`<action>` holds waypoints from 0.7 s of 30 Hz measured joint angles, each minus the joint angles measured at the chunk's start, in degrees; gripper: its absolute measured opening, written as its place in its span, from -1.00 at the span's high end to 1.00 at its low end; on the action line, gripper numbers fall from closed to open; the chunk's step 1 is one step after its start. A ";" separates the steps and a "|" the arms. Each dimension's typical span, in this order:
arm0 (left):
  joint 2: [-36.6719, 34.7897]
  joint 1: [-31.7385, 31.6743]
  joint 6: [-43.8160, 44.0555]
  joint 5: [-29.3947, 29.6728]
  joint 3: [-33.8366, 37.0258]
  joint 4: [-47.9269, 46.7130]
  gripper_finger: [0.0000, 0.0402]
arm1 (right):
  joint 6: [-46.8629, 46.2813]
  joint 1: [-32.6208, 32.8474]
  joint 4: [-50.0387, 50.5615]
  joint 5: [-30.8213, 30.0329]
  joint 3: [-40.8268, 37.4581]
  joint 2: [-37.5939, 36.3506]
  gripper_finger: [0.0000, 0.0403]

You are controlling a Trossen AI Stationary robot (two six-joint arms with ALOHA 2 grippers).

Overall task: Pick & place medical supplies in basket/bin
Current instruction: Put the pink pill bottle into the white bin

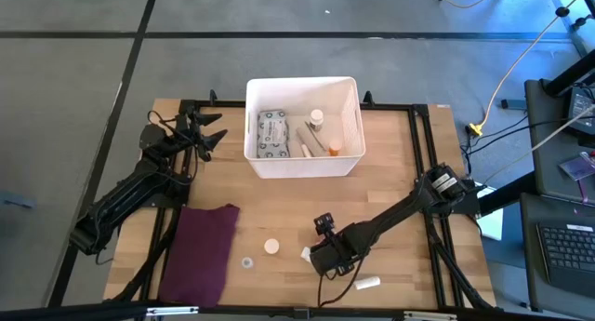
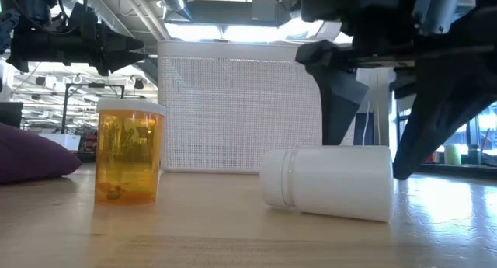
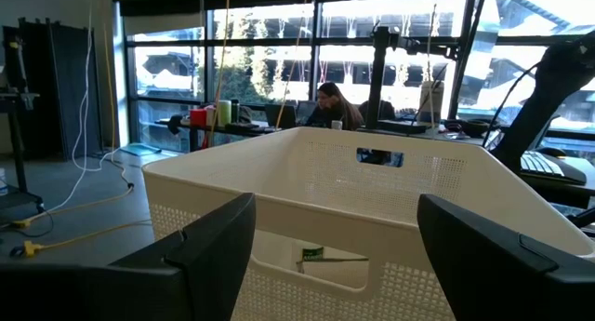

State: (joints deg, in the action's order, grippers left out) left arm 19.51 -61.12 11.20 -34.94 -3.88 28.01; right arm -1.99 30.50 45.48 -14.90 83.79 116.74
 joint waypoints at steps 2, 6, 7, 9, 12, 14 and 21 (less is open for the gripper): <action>0.00 0.00 0.00 -0.02 0.00 0.00 -0.45 | -0.27 0.00 -0.01 0.02 0.00 -0.04 -0.51; -0.01 0.00 0.00 -0.01 0.00 0.00 -0.45 | -0.43 -0.36 -0.03 1.29 0.00 -0.04 -0.35; -0.01 0.00 0.00 -0.02 0.00 0.00 -0.45 | -0.42 -0.51 -0.25 1.47 -0.18 -0.04 -0.31; 0.00 0.00 0.00 -0.01 0.00 0.00 -0.45 | -0.36 -0.72 -1.15 1.53 -0.83 -0.04 -0.25; -0.01 0.00 0.00 -0.02 0.00 0.00 -0.45 | 1.75 -0.72 -1.38 1.59 -1.37 -0.04 -0.20; 0.00 0.00 0.00 -0.02 0.00 0.02 -0.45 | 2.54 -0.72 -1.68 1.67 -1.60 -0.04 -0.18; 0.00 0.00 0.00 -0.02 0.00 0.02 -0.45 | 3.61 -1.72 -3.16 1.67 -1.60 0.05 -0.11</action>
State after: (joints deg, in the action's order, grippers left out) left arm 19.51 -61.12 11.20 -34.96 -3.88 28.03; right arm 1.62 28.78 42.32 -13.23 82.19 116.79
